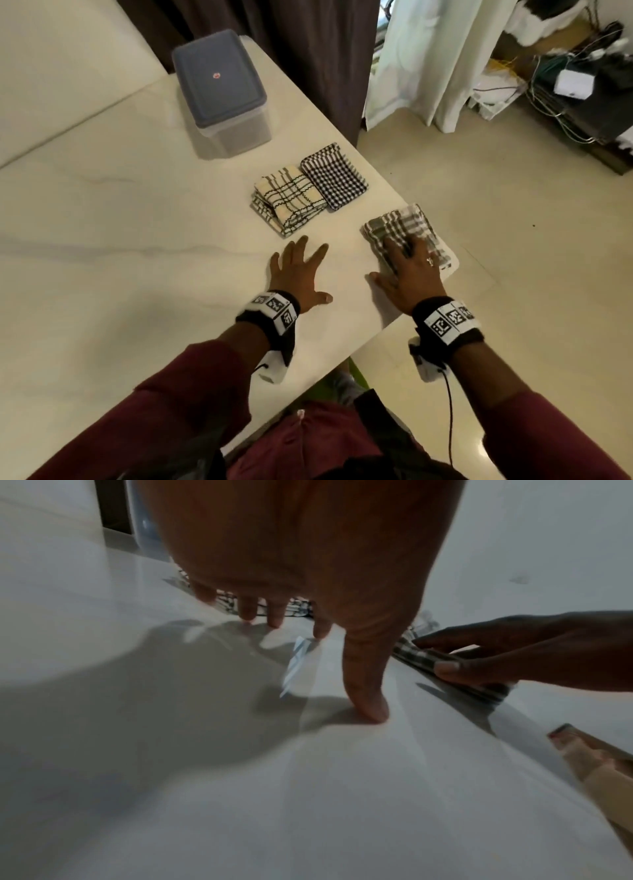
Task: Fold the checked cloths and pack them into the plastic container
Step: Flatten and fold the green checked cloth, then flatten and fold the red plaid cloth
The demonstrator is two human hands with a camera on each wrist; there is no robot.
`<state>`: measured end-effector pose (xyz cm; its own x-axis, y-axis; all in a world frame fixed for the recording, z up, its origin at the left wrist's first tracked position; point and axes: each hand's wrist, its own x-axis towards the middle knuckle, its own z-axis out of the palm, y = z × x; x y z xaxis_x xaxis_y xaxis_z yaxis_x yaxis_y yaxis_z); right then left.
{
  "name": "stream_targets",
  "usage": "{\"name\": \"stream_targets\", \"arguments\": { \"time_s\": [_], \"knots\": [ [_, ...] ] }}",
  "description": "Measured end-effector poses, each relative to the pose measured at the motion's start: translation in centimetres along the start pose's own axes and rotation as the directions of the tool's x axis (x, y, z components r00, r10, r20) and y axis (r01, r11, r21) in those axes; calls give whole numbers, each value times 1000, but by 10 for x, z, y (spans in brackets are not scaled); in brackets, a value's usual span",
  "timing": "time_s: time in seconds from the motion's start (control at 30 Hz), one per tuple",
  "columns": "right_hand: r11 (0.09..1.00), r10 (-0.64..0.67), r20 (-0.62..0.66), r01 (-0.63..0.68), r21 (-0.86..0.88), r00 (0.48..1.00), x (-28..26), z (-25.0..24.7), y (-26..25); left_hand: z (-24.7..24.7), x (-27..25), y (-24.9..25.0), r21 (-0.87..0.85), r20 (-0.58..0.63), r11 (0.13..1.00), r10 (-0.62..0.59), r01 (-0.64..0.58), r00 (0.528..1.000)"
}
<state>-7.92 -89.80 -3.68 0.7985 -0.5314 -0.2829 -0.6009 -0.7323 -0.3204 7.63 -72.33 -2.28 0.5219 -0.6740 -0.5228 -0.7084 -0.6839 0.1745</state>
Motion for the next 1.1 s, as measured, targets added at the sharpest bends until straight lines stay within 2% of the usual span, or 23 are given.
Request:
{"name": "stream_targets", "arguments": {
  "time_s": [0.07, 0.2, 0.33, 0.43, 0.57, 0.73, 0.87, 0.93, 1.0, 1.1],
  "knots": [
    [999, 11, 23, -10, -35, 1000, 12, -2, -7, -1, 2, -7, -61, 13, 998, 23, -22, 1000],
    [999, -35, 44, 36, -14, 998, 39, -8, -35, 9, -22, -25, -183, -102, 983, -10, -9, 995],
    [972, -147, -55, 155, 178, 988, 42, -10, -82, 27, -76, -69, -277, -197, 953, -177, 119, 964],
    [896, -317, -145, 346, 280, 937, 18, 4, -134, 39, -123, -117, -366, -219, 893, -356, 262, 908],
    [754, -578, -81, 569, 329, 812, -17, 47, -227, 58, -195, -187, -494, -229, 774, -555, 396, 800],
    [643, -750, 101, 685, 342, 654, -64, 99, -361, 83, -292, -281, -578, -226, 661, -693, 478, 684],
    [553, -831, 183, 745, 374, 525, -105, 148, -462, 121, -373, -360, -662, -251, 553, -800, 507, 545],
    [499, -865, 251, 788, 360, 434, -128, 175, -506, 148, -414, -390, -695, -228, 478, -855, 537, 465],
    [454, -875, 348, 818, 352, 336, -149, 197, -543, 169, -449, -410, -734, -164, 378, -905, 565, 393],
    [415, -845, 486, 846, 335, 222, -168, 222, -589, 192, -481, -433, -738, -80, 245, -957, 629, 279]
  ]
}}
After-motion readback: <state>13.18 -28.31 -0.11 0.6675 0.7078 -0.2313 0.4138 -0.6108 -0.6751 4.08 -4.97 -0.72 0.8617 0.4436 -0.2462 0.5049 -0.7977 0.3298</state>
